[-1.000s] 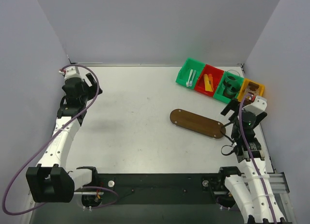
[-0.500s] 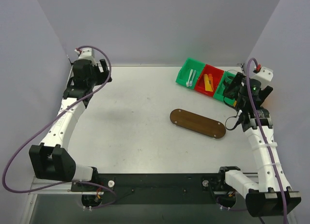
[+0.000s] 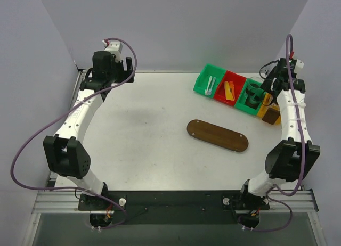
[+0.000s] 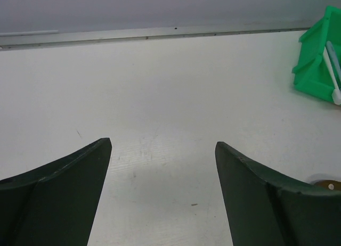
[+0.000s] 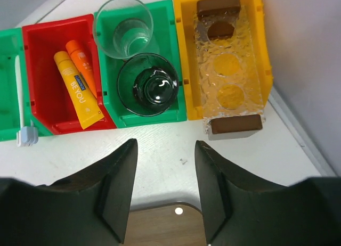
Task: Prepare toiletry sets of a toothbrush and toothpaste on the tray
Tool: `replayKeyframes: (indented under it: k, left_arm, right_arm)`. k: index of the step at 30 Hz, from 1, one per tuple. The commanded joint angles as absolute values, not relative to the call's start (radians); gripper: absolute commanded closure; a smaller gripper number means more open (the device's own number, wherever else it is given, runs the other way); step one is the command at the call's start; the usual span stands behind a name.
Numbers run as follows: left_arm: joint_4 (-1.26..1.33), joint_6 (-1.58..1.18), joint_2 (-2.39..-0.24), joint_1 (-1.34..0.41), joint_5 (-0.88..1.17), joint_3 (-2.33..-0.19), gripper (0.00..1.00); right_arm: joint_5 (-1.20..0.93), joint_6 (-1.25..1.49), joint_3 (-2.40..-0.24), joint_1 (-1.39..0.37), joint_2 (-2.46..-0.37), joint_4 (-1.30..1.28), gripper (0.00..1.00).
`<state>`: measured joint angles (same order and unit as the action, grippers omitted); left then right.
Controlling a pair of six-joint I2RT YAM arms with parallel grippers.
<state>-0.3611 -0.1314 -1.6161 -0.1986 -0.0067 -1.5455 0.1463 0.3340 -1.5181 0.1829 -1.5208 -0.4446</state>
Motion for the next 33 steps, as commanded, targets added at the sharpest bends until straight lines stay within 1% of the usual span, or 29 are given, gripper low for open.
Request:
replayKeyframes:
  k: [1, 5, 6, 14, 18, 20, 26, 33]
  left_arm:
    - [-0.344, -0.167, -1.655, -0.155, 0.120, -1.655, 0.10]
    - [-0.362, -0.157, -1.729, -0.163, 0.095, -1.745, 0.11]
    - [-0.386, -0.150, -1.744, -0.163, 0.084, -1.765, 0.11]
    - [-0.384, -0.173, -1.862, -0.143, 0.095, -1.853, 0.11]
    - [-0.376, -0.210, -1.923, -0.127, 0.118, -1.917, 0.12]
    - [-0.365, -0.225, -1.931, -0.124, 0.132, -1.924, 0.13]
    - [-0.367, -0.235, -1.950, -0.114, 0.130, -1.922, 0.14]
    - [-0.367, -0.232, -1.950, -0.114, 0.127, -1.924, 0.16]
  right_arm:
    - [0.052, 0.357, -1.638, 0.222, -1.647, -0.564, 0.60]
    - [0.009, 0.377, -1.700, 0.265, -1.774, -0.575, 0.66]
    - [-0.020, 0.376, -1.709, 0.273, -1.792, -0.580, 0.67]
    - [-0.003, 0.347, -1.813, 0.279, -1.945, -0.620, 0.69]
    - [-0.003, 0.360, -1.853, 0.279, -1.994, -0.630, 0.70]
    - [0.043, 0.370, -1.867, 0.279, -2.016, -0.638, 0.71]
    - [0.072, 0.370, -1.867, 0.279, -2.043, -0.647, 0.72]
    - [0.045, 0.373, -1.875, 0.279, -2.083, -0.649, 0.79]
